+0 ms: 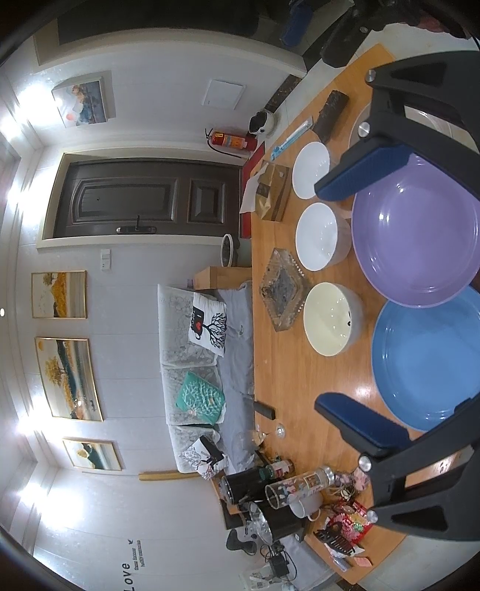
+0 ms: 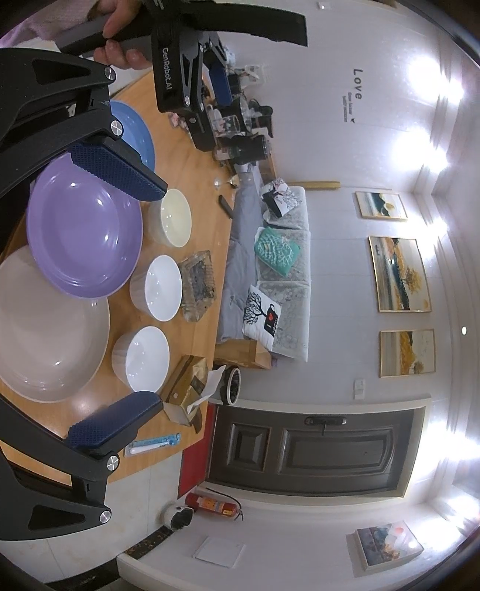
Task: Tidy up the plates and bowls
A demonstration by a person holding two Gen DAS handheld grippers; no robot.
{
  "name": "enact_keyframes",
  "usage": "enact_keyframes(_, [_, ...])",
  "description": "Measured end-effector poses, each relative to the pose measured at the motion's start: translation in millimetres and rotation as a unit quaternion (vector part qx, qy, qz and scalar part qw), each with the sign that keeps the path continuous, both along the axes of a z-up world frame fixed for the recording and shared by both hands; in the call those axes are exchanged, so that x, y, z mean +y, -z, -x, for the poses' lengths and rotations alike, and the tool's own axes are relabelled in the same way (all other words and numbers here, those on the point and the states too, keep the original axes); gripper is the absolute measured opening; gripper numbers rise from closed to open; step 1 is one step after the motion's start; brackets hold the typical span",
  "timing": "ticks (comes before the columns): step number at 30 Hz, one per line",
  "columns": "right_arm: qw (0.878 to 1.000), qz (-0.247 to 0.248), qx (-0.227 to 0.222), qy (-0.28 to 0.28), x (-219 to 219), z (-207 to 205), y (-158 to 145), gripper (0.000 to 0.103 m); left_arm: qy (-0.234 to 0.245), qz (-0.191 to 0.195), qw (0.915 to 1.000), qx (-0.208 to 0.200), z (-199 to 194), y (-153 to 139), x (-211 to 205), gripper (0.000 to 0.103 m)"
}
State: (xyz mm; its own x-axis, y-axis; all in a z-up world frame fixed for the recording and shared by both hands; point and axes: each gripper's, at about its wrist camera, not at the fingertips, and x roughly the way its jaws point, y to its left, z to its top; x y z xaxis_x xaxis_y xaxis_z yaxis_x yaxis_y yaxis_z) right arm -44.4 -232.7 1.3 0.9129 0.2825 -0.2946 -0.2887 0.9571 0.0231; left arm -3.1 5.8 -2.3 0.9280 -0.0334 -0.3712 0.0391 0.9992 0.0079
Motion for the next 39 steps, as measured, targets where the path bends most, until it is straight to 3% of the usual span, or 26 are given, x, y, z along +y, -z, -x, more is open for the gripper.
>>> enact_keyframes(39, [1.0, 0.004, -0.01, 0.005, 6.1, 6.5, 3.3, 0.102, 0.003, 0.003, 1.0, 0.0, 2.7, 1.3, -3.6, 0.103])
